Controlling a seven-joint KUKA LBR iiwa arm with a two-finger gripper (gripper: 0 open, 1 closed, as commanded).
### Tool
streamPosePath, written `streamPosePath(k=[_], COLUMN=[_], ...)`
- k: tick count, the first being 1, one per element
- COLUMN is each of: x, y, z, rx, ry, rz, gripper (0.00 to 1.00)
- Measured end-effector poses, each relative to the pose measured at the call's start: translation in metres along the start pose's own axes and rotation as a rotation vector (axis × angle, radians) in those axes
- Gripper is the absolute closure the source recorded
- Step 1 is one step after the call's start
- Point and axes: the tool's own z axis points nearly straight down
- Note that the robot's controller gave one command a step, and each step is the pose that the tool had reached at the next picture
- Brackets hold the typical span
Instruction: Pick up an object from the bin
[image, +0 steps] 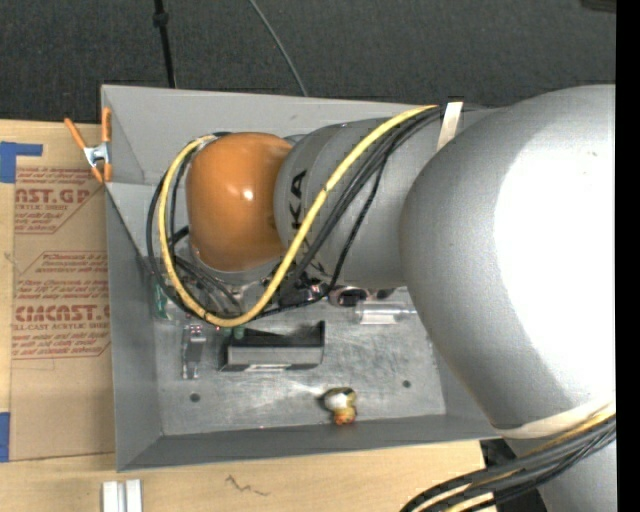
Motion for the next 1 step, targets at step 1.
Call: streamPosePath(k=[1], x=[0.0020], y=[-0.0765], z=[0.0669], rx=[-0.003], ry=[0.004], rz=[-0.078], gripper=[0.00])
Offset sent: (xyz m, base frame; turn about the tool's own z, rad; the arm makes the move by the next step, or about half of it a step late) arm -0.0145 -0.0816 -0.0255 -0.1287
